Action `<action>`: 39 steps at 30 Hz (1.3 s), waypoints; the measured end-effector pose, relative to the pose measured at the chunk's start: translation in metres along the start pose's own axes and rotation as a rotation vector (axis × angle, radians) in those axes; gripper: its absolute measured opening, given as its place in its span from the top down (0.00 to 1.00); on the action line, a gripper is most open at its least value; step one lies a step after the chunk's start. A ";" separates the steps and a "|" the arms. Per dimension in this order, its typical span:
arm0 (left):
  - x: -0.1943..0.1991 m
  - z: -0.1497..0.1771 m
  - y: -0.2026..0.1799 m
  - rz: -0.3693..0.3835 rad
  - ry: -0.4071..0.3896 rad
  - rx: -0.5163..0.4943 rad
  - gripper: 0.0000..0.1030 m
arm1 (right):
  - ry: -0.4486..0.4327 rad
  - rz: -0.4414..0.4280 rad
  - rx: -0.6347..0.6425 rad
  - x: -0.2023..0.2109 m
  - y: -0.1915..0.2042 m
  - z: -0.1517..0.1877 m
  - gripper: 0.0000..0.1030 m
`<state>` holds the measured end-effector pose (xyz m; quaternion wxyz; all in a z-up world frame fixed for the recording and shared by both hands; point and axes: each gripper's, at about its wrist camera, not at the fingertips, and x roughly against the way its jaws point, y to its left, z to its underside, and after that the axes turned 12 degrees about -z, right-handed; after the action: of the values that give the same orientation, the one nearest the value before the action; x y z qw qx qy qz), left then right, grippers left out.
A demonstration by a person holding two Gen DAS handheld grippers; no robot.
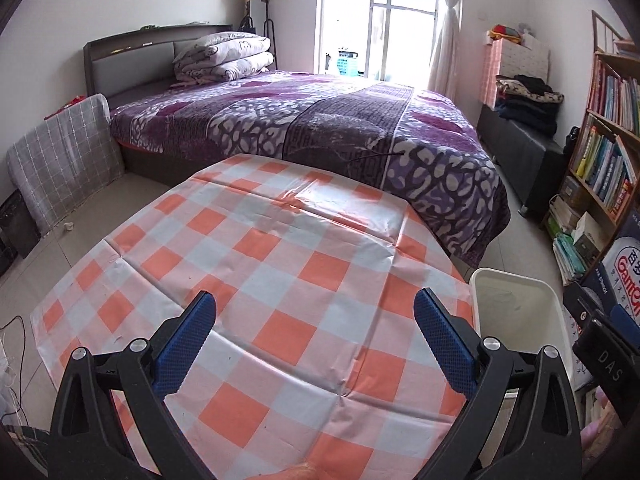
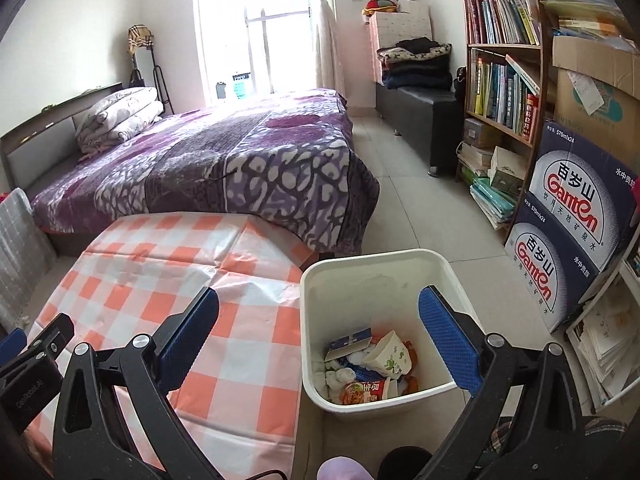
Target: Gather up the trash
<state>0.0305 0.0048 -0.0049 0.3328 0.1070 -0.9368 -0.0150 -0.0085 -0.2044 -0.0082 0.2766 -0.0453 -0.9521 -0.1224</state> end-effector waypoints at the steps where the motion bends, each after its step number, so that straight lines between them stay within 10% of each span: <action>1: 0.000 0.000 0.000 0.000 0.000 0.002 0.07 | 0.003 -0.007 -0.005 -0.001 -0.001 0.001 0.07; 39: 0.006 0.004 -0.014 0.004 0.000 -0.011 0.07 | 0.011 -0.017 0.006 -0.004 -0.005 0.009 0.07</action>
<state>0.0262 -0.0106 -0.0057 0.3335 0.1032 -0.9369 -0.0193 -0.0106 -0.2067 -0.0187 0.2809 -0.0359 -0.9513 -0.1219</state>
